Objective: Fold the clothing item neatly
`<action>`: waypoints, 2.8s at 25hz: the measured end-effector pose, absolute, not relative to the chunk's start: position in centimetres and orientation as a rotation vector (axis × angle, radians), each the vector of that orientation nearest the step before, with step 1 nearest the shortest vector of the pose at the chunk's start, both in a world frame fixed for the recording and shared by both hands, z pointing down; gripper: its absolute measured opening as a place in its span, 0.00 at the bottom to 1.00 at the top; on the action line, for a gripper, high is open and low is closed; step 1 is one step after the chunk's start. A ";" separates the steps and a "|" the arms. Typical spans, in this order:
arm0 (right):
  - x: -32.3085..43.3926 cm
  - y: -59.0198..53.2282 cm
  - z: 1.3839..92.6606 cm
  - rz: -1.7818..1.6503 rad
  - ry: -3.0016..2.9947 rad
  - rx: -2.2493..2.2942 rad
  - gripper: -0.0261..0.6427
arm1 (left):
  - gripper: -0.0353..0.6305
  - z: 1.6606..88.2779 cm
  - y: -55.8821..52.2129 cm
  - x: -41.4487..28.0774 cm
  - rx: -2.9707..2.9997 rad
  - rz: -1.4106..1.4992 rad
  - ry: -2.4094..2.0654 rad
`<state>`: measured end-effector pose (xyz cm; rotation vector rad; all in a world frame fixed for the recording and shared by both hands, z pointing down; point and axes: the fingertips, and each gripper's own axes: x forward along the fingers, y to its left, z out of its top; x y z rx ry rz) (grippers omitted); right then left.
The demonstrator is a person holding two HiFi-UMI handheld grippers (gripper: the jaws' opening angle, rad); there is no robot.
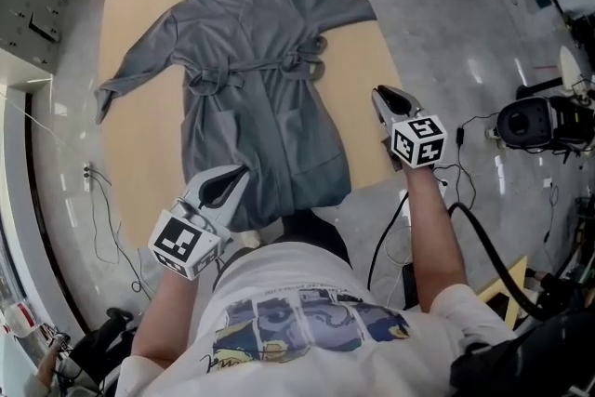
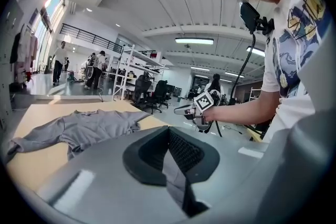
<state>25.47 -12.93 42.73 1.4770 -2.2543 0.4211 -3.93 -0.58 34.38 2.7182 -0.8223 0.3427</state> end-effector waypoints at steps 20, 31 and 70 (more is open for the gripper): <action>43.1 -34.6 55.9 0.607 -2.101 1.500 0.16 | 0.06 37.1 -17.5 14.4 2.717 0.483 -0.649; 45.5 -42.9 61.7 0.834 -2.110 1.523 0.25 | 0.06 39.2 -22.4 18.0 2.722 0.509 -0.573; 43.4 -48.1 63.2 1.020 -2.023 1.642 0.09 | 0.06 41.8 -22.9 13.4 2.589 0.434 -0.704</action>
